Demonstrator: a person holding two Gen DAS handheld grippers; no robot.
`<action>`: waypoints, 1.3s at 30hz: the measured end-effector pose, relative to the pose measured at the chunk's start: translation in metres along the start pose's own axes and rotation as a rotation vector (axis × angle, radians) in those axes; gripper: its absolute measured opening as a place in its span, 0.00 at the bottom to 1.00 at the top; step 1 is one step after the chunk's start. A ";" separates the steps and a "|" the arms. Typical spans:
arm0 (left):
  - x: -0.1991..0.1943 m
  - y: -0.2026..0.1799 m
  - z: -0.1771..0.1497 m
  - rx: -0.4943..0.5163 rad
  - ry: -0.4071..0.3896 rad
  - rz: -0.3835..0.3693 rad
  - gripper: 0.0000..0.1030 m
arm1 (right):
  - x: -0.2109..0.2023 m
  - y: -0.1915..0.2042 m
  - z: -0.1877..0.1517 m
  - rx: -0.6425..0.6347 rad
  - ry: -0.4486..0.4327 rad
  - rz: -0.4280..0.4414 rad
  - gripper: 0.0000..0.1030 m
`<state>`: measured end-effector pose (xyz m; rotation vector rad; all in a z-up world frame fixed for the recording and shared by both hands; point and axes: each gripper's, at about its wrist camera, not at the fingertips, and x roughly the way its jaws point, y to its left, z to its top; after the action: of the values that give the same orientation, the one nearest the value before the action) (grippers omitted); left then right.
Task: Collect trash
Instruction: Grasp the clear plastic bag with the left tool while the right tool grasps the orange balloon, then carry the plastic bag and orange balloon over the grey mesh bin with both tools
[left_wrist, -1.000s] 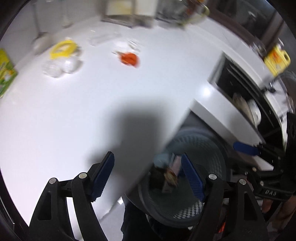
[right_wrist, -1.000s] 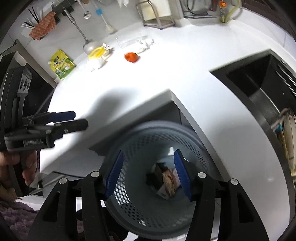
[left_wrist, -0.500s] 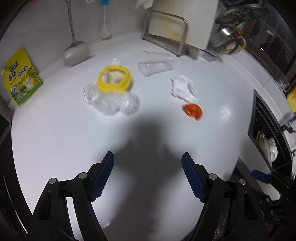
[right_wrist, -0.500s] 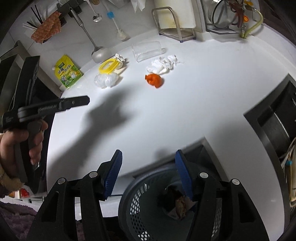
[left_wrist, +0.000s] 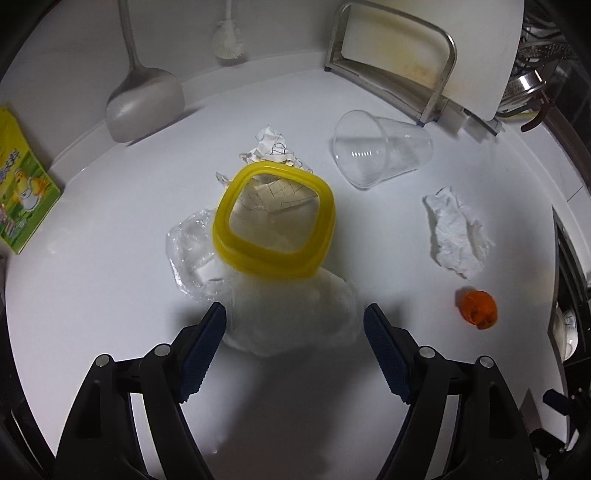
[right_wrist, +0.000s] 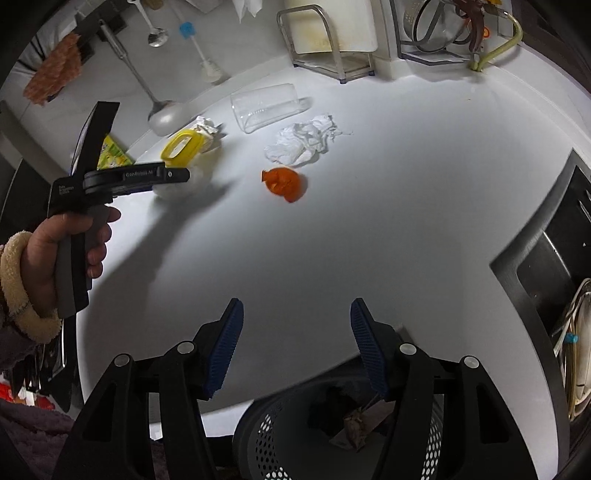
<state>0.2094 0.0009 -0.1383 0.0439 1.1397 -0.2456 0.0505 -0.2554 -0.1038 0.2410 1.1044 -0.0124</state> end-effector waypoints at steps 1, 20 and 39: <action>0.004 0.001 0.001 0.007 0.006 0.000 0.65 | 0.003 0.001 0.003 -0.004 -0.001 -0.001 0.56; -0.018 0.000 -0.014 0.114 0.043 -0.189 0.24 | 0.094 0.020 0.095 -0.076 0.052 -0.026 0.41; -0.076 -0.018 -0.036 0.031 -0.036 -0.228 0.24 | 0.066 0.027 0.082 -0.096 0.007 0.067 0.15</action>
<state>0.1435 0.0024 -0.0830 -0.0631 1.1057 -0.4648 0.1559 -0.2387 -0.1219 0.1920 1.1006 0.1011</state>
